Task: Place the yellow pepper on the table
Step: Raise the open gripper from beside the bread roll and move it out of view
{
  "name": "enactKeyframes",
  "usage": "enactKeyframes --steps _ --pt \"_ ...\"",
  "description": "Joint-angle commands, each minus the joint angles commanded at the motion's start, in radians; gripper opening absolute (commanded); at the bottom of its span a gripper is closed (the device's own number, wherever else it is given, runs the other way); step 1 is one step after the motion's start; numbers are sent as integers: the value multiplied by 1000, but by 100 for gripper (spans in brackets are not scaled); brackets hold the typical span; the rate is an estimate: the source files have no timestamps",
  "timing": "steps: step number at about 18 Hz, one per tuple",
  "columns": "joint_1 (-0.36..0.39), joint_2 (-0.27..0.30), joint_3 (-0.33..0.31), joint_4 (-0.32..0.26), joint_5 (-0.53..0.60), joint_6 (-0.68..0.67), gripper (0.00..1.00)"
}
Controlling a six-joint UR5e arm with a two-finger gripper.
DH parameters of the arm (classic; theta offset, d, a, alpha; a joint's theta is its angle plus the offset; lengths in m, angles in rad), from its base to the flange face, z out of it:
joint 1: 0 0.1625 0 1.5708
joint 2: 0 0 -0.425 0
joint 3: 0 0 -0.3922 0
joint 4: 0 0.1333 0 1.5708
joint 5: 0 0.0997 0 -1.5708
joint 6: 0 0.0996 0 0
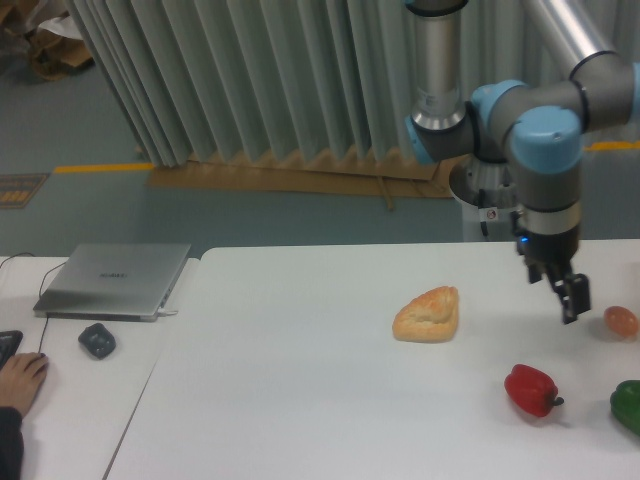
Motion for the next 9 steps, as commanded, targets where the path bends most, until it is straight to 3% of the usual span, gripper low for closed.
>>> enactKeyframes --steps 4,7,9 --pt "77 18 11 5 0 60 100" --pt "144 18 11 0 -3 294 100" --pt "167 18 11 0 -5 342 100"
